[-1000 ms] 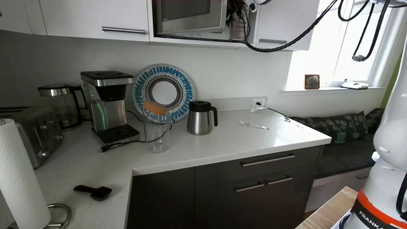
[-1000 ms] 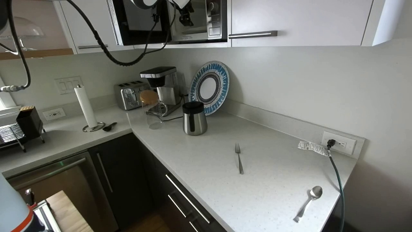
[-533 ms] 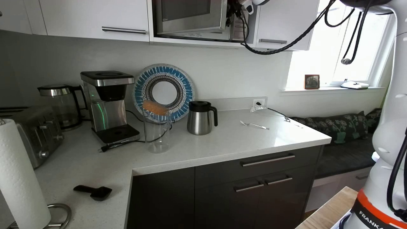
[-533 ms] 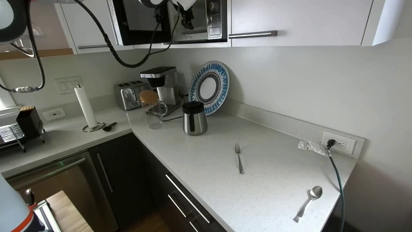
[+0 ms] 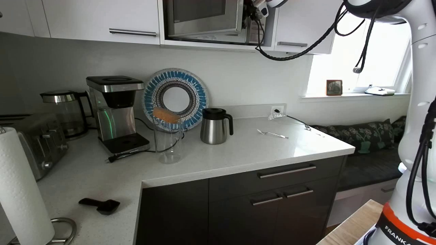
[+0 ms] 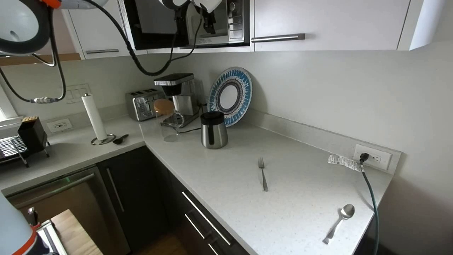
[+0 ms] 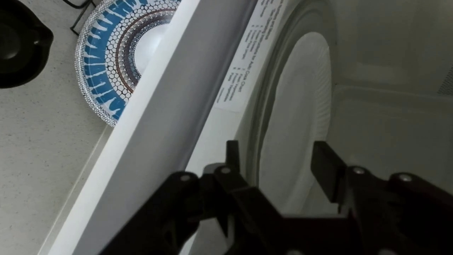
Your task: Move the plate from the microwave to the countertop
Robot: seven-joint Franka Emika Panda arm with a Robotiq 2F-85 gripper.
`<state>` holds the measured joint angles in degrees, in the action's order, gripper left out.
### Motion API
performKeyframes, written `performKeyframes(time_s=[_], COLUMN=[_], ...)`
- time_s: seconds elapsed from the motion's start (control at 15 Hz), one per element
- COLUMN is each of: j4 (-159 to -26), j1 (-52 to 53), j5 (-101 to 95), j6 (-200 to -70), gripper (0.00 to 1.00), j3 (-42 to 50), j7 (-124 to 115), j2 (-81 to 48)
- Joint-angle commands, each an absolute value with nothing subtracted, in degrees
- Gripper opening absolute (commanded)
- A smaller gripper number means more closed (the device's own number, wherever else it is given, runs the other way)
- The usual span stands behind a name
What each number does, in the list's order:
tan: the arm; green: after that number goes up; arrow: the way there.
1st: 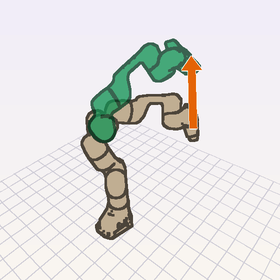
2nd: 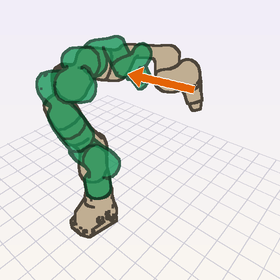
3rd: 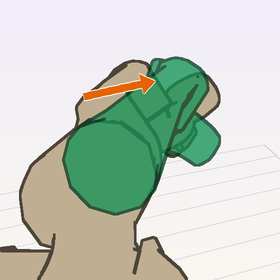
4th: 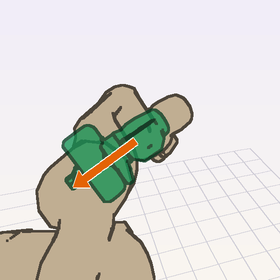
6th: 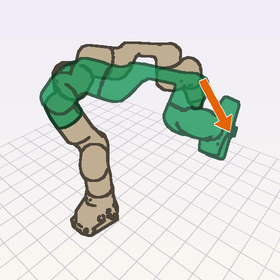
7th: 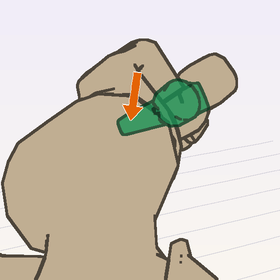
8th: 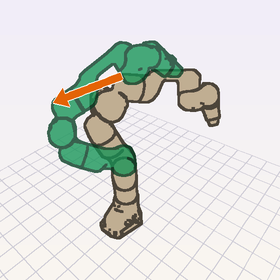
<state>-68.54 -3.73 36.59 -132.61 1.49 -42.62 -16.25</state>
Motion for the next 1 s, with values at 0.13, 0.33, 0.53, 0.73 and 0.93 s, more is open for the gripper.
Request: performKeyframes(time_s=[0.13,0.33,0.53,0.73,0.93], j4=[-62.2,-60.44,-58.92,-57.95,-57.07], j1=[-3.91,-3.85,-3.67,-3.37,-3.09], j5=[36.12,36.05,35.92,35.47,35.2], j6=[-130.39,-130.27,-130.42,-130.32,-130.3], gripper=[0.46,0.4,0.35,0.33,0.33], j3=[1.68,1.69,1.72,1.82,1.92], j7=[-44.68,-45.31,-46.06,-46.51,-47.08], j2=[-20.53,-21.76,-22.88,-23.88,-24.84])
